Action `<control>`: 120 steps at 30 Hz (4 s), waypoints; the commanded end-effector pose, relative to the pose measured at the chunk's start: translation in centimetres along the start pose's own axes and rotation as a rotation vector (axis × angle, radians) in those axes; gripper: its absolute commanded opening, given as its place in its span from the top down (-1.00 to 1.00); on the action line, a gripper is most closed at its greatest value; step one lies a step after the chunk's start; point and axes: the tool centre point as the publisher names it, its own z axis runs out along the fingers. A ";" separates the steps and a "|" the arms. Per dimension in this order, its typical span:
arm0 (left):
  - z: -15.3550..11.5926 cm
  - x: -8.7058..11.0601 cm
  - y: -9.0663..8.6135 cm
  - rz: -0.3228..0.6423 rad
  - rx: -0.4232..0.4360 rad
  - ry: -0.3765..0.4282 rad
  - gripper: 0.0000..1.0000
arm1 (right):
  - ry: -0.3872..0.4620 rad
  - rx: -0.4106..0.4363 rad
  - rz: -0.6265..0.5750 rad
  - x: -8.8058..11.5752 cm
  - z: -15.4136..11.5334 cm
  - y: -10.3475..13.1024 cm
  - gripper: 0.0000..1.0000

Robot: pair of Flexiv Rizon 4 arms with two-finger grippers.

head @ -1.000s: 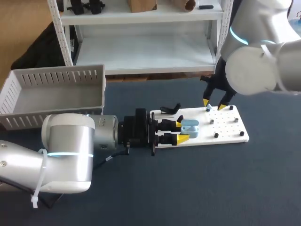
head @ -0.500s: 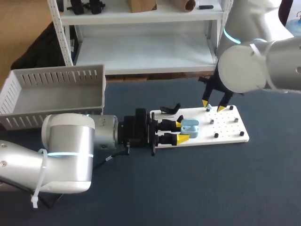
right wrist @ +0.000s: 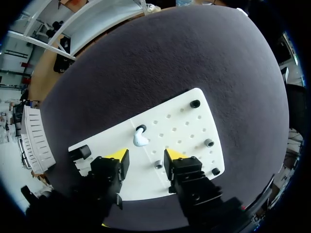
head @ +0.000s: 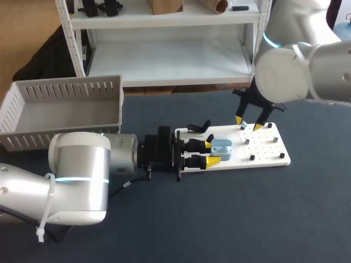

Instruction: Pick up each earbud case from the left stands, insert the matching earbuds, close the lid, and place the case in the box.

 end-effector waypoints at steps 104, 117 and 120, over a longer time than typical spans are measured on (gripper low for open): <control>0.1 0.0 0.0 0.001 -0.004 0.000 1.00 | -0.137 0.047 0.004 -1.4 1.7 0.8 0.78; 0.1 0.0 0.0 0.001 -0.004 0.000 1.00 | -0.155 0.043 0.002 -1.0 0.6 0.7 1.00; 0.1 0.0 0.0 0.001 -0.004 0.000 1.00 | -0.165 0.036 0.001 -0.8 0.0 0.5 1.00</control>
